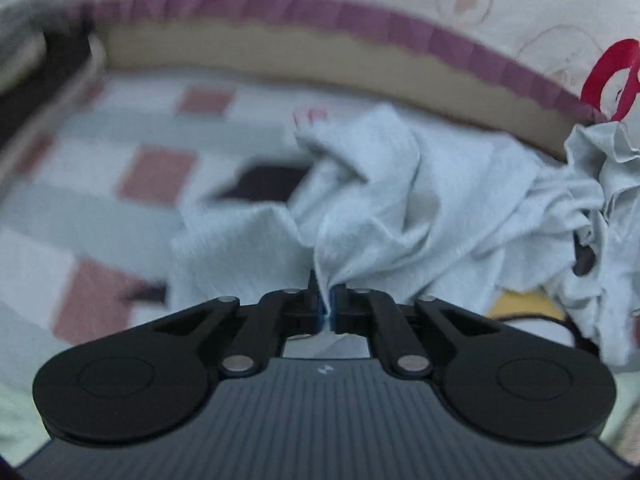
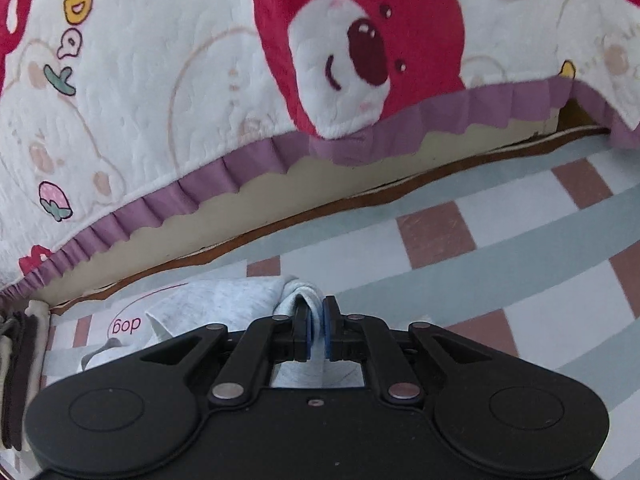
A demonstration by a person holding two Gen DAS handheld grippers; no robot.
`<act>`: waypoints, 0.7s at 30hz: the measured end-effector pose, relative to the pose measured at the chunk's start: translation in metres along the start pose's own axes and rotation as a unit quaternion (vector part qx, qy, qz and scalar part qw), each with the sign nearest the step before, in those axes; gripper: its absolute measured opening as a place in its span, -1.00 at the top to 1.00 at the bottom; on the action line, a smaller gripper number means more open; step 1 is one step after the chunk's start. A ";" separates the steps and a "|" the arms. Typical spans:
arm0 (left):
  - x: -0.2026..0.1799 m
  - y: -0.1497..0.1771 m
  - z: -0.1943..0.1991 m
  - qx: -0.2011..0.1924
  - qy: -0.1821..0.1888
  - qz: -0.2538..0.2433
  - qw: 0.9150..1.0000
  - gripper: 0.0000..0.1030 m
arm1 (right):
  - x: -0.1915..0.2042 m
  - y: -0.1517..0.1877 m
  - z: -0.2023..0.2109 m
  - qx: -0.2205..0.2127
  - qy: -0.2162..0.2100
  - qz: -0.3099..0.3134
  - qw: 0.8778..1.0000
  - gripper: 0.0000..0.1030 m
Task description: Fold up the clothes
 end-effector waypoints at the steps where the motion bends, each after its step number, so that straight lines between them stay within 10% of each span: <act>1: 0.000 -0.004 0.007 -0.020 -0.007 -0.005 1.000 0.94 | -0.001 0.001 -0.003 0.006 -0.002 -0.005 1.000 0.75; 6: 0.022 -0.019 0.034 -0.092 0.013 0.053 0.994 0.94 | -0.005 0.008 -0.021 0.041 -0.011 -0.037 0.998 0.44; 14: 0.042 -0.005 0.006 -0.052 0.088 0.181 0.978 0.93 | -0.002 0.022 -0.038 0.100 -0.020 -0.064 0.993 -0.31; 19: 0.041 0.003 -0.010 -0.022 0.098 0.194 0.976 0.91 | -0.005 0.035 -0.062 0.121 0.020 -0.033 0.992 -0.30; 21: 0.038 0.007 -0.015 -0.007 0.101 0.188 0.977 0.90 | 0.002 0.030 -0.059 0.089 0.021 0.005 0.996 0.58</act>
Point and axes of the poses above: each gripper's, at about its wrist camera, not at the fingertips, and z roughly against the way its jaws point, x to its left, y to its underside, the point moved 7 cm from there along -z, roughly the way its jaws point, and after that the axes turned 6 degrees about -z, right-handed, at the moved point
